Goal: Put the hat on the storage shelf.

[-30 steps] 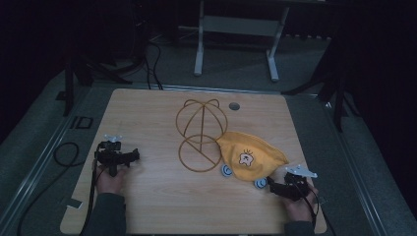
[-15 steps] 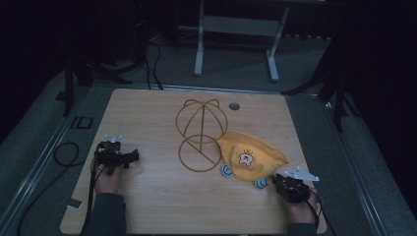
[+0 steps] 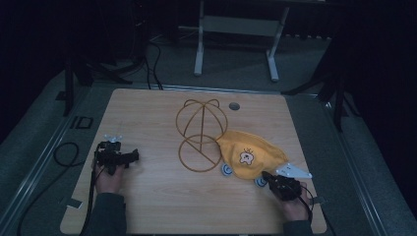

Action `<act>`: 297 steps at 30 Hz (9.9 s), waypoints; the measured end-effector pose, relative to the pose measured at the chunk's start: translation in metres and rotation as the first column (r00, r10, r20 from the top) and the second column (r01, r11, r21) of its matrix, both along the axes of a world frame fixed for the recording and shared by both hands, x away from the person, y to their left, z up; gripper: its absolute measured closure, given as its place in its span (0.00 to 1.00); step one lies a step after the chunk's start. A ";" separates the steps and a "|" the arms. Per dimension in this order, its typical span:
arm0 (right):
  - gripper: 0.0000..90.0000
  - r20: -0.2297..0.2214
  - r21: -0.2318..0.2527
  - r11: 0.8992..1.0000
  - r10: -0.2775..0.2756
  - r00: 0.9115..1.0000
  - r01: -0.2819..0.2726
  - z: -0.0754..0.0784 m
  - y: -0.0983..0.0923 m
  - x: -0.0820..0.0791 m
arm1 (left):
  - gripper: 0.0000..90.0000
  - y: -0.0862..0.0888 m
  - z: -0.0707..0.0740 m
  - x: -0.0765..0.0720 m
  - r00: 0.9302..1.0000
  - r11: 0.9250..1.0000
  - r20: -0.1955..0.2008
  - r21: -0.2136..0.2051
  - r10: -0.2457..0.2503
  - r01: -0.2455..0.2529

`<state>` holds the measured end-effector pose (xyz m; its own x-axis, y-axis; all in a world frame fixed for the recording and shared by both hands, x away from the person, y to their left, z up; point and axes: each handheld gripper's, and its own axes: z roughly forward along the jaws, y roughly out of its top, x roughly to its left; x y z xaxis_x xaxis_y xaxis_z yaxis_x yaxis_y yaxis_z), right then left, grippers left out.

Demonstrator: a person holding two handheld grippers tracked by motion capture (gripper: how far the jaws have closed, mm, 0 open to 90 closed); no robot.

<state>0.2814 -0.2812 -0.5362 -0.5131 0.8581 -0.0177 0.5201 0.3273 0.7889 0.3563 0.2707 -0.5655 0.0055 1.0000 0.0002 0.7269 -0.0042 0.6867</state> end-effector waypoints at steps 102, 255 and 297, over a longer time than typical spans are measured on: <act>0.87 0.064 0.060 0.997 0.051 0.997 -0.055 0.064 0.008 0.014 | 0.01 0.000 0.000 0.000 1.000 1.000 0.000 -0.001 0.001 -0.001; 0.55 -0.274 -0.295 0.883 0.287 0.918 -0.364 0.132 0.018 0.063 | 0.01 0.000 0.000 0.000 1.000 1.000 0.000 -0.002 0.001 -0.001; 0.55 -0.521 -0.422 0.650 0.396 0.756 -0.631 0.123 0.050 0.099 | 0.01 0.000 0.000 0.000 1.000 1.000 0.000 -0.002 0.001 -0.001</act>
<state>0.3804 -0.2316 -0.4133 -0.9329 0.3436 -0.1081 0.3222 0.9302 0.1760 0.3563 0.2706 -0.5655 0.0046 1.0000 -0.0016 0.7270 -0.0022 0.6867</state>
